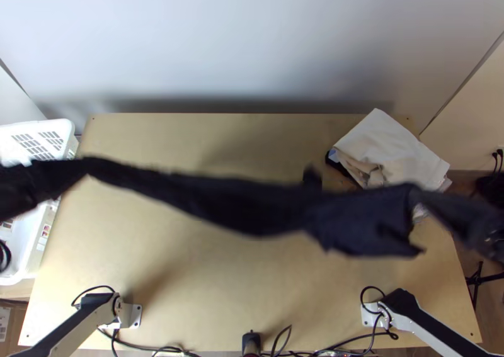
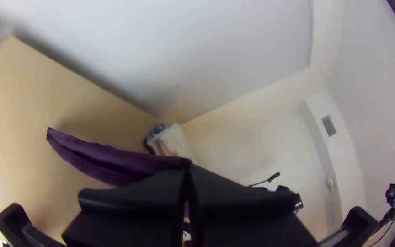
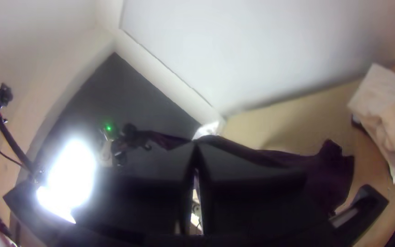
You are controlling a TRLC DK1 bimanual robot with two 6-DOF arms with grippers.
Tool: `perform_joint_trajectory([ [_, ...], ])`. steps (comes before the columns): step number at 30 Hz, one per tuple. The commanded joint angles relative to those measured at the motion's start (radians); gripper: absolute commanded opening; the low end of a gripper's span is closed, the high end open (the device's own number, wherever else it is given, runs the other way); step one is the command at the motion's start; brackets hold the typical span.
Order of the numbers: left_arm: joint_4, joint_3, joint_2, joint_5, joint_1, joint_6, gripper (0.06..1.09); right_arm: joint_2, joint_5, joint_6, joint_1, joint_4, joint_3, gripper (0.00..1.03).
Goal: Fold the t-shirt
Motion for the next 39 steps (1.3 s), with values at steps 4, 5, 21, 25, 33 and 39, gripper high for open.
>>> perform_joint_trajectory([
  [4,-0.196,-0.182,-0.088,-0.014,-0.131,0.103,0.09,-0.008,-0.023,0.051,0.043,-0.21,-0.102,0.03],
  [5,-0.195,-0.188,-0.067,-0.02,-0.131,0.116,0.09,-0.008,-0.021,0.031,0.042,-0.179,-0.145,0.03],
  [21,-0.126,0.332,0.179,-0.04,-0.462,0.049,0.09,0.093,-0.131,0.011,0.193,0.226,0.108,0.03],
  [25,-0.144,0.318,0.142,-0.04,-0.579,-0.015,0.09,0.087,-0.223,0.069,0.203,0.178,0.162,0.03],
  [33,-0.086,0.364,0.113,-0.028,-0.655,-0.121,0.09,0.059,-0.366,0.155,0.203,0.161,0.218,0.03],
  [39,-0.026,0.36,0.073,0.007,-0.743,-0.132,0.09,0.035,-0.466,0.158,0.223,0.155,0.215,0.03],
])
